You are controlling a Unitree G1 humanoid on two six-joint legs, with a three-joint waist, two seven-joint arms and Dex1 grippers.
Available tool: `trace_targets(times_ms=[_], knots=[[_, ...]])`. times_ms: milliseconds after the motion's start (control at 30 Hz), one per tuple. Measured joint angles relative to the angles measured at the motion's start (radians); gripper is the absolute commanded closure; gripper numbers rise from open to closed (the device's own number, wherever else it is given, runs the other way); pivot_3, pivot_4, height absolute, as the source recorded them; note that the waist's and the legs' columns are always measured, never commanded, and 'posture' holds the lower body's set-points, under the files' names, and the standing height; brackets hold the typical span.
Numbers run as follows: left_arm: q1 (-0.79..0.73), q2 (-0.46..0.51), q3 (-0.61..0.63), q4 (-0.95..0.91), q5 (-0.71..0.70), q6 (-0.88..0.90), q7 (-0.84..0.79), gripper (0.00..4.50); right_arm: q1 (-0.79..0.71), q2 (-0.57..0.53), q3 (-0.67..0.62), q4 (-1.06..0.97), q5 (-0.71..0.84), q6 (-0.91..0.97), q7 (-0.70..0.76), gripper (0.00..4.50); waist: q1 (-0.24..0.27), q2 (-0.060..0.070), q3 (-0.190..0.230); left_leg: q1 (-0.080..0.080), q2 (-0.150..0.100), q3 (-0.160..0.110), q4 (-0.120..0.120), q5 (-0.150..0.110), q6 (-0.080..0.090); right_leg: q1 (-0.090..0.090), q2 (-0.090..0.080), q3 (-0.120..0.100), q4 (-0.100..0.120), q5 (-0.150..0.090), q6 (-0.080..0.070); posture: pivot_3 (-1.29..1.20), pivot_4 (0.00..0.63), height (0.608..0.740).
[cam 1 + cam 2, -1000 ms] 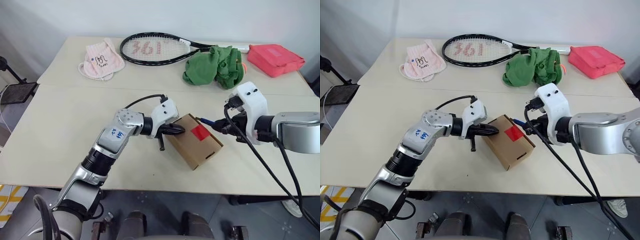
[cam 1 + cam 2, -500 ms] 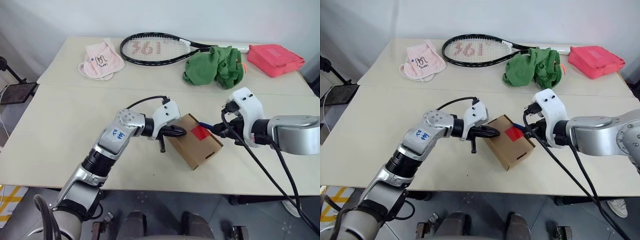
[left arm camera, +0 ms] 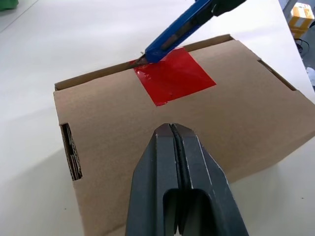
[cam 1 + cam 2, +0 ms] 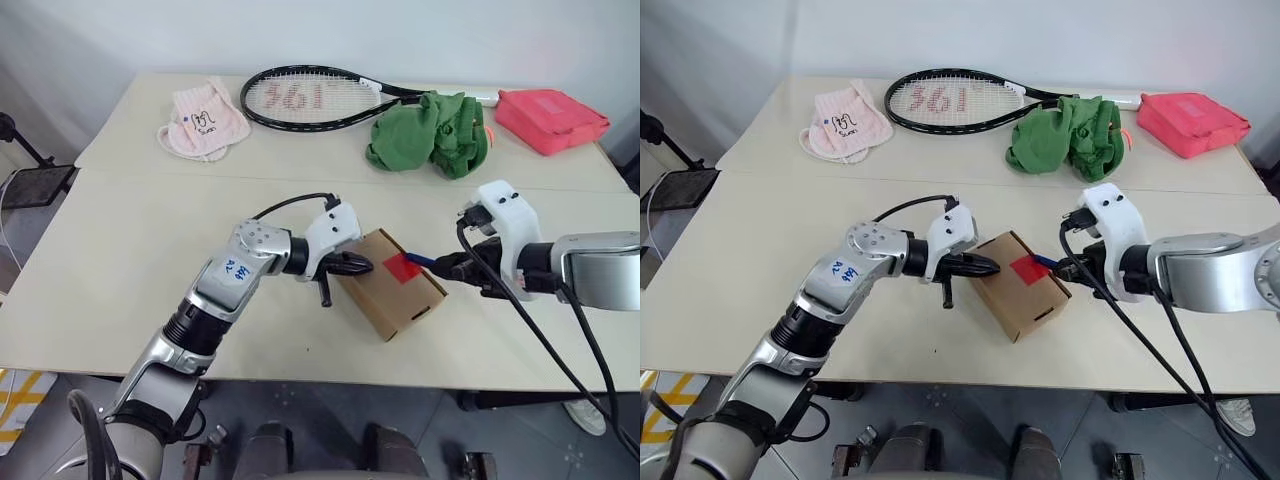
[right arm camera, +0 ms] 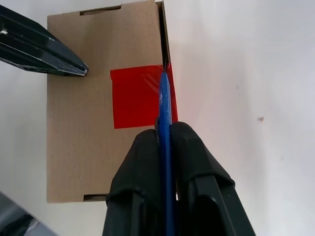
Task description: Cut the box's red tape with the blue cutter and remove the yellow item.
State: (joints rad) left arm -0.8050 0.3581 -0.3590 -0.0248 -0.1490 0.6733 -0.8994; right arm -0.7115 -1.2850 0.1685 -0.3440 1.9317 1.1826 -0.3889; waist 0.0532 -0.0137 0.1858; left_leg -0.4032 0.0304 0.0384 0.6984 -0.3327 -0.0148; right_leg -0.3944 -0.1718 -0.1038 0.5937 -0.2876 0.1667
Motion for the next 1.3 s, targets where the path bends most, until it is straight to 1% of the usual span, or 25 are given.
trace_targets(times_ms=[367,533,800,1033,1167,1300], knots=[[0.005,-0.006,-0.008,-0.012,-0.004,0.015,0.011,4.5,0.059,-0.047,-0.019,-0.016,0.018,-0.012,0.028,4.39,0.003,0.0,-0.001,0.0,0.0,0.0,0.0,0.0,0.0,0.001,0.0,0.0,0.0,0.0,0.0,0.0,0.15,0.74],[0.006,-0.009,-0.011,-0.012,-0.004,0.016,0.013,4.5,0.129,-0.06,0.0,-0.04,0.021,-0.007,0.044,4.39,0.002,0.0,-0.001,0.0,0.0,0.0,0.001,0.0,0.0,0.001,0.0,0.0,0.0,0.0,0.0,0.0,0.15,0.74],[0.006,-0.011,-0.016,-0.011,-0.004,0.017,0.013,4.5,0.18,-0.091,-0.017,-0.078,0.025,-0.053,0.05,4.39,0.001,0.0,-0.001,0.001,0.0,0.0,0.001,0.0,0.0,0.001,0.0,0.0,0.001,0.001,0.0,0.0,0.15,0.74],[0.006,-0.011,-0.018,-0.012,-0.004,0.017,0.011,4.5,0.165,-0.104,-0.017,-0.088,0.025,-0.062,0.064,4.39,0.001,0.0,-0.001,0.001,0.0,0.0,0.001,0.0,0.0,0.001,0.0,0.0,0.001,0.001,0.0,0.0,0.15,0.74],[0.006,-0.011,-0.018,-0.012,-0.004,0.018,0.011,4.5,0.122,-0.129,-0.02,-0.074,0.025,-0.046,0.109,4.39,0.001,0.0,-0.001,0.001,0.0,0.0,0.001,0.0,0.0,0.001,0.0,0.0,0.0,0.001,0.0,0.0,0.15,0.74],[0.006,-0.012,-0.018,-0.012,-0.004,0.018,0.011,4.5,0.065,-0.132,-0.015,-0.034,0.025,-0.018,0.148,4.39,0.001,0.0,-0.001,0.001,0.0,0.0,0.001,0.0,0.0,0.001,0.0,0.0,0.0,0.001,0.0,0.0,0.15,0.74]])
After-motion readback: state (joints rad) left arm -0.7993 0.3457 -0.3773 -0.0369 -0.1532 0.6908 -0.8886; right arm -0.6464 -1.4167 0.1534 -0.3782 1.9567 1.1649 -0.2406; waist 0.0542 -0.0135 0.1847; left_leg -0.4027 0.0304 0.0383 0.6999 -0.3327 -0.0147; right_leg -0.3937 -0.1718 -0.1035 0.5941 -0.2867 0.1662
